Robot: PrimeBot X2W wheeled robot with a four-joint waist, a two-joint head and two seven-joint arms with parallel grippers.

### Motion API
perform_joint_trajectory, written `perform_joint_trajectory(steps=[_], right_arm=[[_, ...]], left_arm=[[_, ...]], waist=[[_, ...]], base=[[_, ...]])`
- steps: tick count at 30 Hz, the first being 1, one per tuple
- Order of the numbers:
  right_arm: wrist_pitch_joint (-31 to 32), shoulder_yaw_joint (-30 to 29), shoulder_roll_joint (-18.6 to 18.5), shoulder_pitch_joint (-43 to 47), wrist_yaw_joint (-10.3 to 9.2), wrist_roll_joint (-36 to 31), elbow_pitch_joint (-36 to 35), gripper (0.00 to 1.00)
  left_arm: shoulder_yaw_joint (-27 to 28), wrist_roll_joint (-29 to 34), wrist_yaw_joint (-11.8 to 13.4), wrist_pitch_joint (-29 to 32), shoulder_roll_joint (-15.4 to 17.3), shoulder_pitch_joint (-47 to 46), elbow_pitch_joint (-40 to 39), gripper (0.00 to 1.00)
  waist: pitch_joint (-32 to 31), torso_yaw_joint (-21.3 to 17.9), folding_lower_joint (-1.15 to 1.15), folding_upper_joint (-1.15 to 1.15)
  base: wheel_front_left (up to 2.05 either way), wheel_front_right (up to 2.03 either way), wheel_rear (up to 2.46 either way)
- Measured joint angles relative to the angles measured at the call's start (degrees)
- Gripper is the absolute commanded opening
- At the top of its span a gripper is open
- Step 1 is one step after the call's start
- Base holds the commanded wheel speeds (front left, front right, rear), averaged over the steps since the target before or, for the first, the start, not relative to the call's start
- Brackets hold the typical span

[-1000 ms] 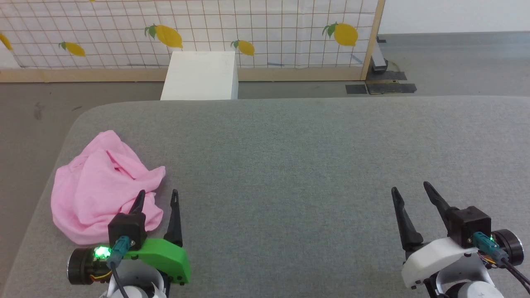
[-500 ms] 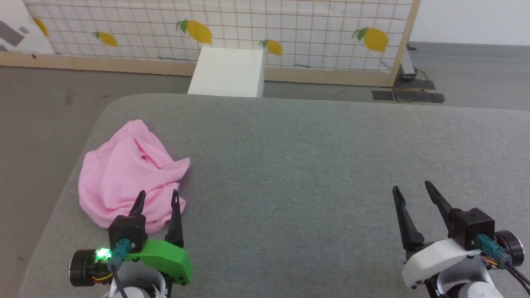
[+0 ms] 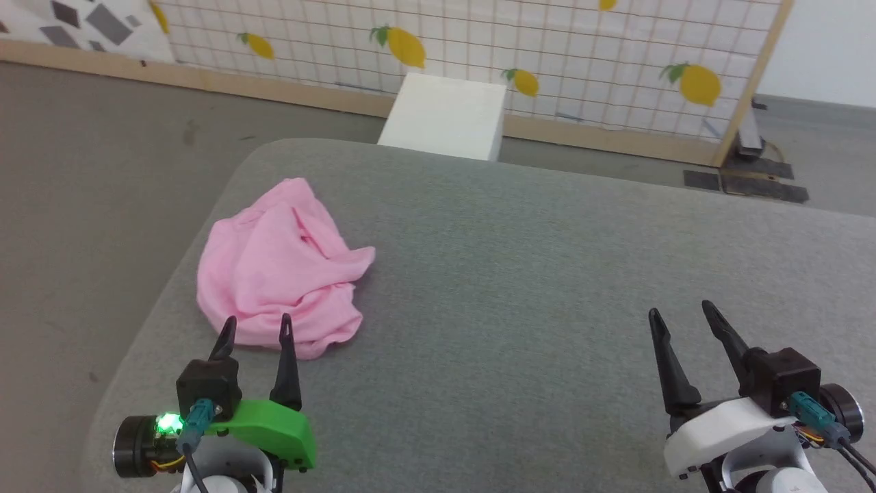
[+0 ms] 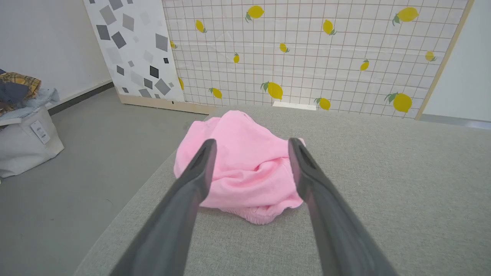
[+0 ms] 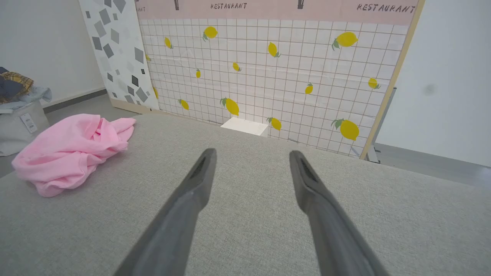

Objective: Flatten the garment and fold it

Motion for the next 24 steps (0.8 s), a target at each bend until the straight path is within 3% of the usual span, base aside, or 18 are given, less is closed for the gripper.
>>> perform_joint_trajectory(steps=[24], right_arm=[[-2.41, 0.41, 0.01, 0.0, 0.0, 1.49, 0.9, 1.0]], left_arm=[[-0.97, -2.46, 2.94, -2.76, 0.33, 0.12, 0.49, 1.0]], waist=[[-0.5, 7.09, 0.0, 0.0]], base=[[-0.05, -0.05, -0.05]])
